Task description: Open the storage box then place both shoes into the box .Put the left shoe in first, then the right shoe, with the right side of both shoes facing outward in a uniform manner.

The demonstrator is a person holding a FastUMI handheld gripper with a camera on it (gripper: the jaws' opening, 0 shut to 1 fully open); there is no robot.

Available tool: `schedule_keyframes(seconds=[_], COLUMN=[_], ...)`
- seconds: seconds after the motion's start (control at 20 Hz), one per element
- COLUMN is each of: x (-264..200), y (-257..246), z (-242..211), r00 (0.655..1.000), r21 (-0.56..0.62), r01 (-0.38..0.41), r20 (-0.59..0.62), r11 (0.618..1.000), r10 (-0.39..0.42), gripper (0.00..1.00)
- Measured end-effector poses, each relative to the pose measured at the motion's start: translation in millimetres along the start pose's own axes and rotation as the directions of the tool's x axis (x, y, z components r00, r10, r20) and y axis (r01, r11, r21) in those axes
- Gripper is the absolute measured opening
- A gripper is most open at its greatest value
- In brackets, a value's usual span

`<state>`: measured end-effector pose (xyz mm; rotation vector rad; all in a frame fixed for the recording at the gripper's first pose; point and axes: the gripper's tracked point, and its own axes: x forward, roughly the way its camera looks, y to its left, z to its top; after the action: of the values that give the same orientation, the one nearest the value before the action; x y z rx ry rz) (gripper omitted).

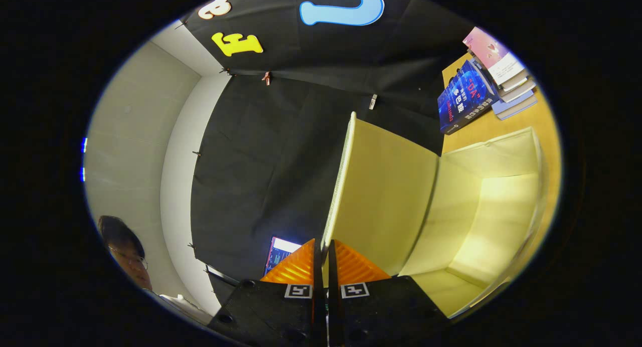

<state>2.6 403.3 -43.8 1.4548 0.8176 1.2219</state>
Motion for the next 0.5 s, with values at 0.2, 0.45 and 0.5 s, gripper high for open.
schedule_keyframes(seconds=[0.2, 0.45, 0.5], x=[31.9, 60.5, 64.4], y=[1.9, -8.8, -12.2], z=[-5.6, -9.0, -10.3], r00=[1.000, 0.997, 0.996], r21=[-0.003, 0.000, 0.000], r01=[0.013, 0.069, 0.088], r20=[0.000, 0.026, 0.029], r11=[1.000, 0.998, 0.996], r10=[-0.013, -0.069, -0.088], gripper=[0.06, 0.07, 0.10])
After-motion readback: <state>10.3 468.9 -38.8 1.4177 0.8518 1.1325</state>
